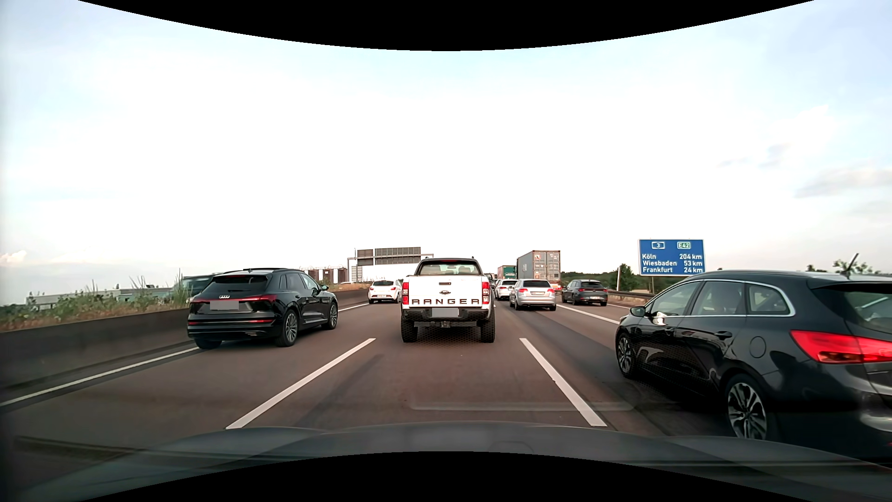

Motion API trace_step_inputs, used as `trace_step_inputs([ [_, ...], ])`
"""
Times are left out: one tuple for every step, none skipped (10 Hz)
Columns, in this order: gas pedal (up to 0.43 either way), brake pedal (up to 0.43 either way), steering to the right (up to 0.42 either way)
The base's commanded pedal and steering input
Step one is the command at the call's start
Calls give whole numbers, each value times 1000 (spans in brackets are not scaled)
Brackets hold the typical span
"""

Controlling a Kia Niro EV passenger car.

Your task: Follow the waypoints while adhering to traffic rules and regulations

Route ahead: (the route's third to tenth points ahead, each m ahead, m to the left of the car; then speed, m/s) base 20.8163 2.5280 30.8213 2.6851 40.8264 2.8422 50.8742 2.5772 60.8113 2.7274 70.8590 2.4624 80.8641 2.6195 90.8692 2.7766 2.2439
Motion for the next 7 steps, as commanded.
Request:
trace_step_inputs([
  [0,0,-9],
  [0,0,-7],
  [0,0,-7],
  [0,0,-7],
  [0,0,-7],
  [0,0,-8],
  [0,0,-8],
])
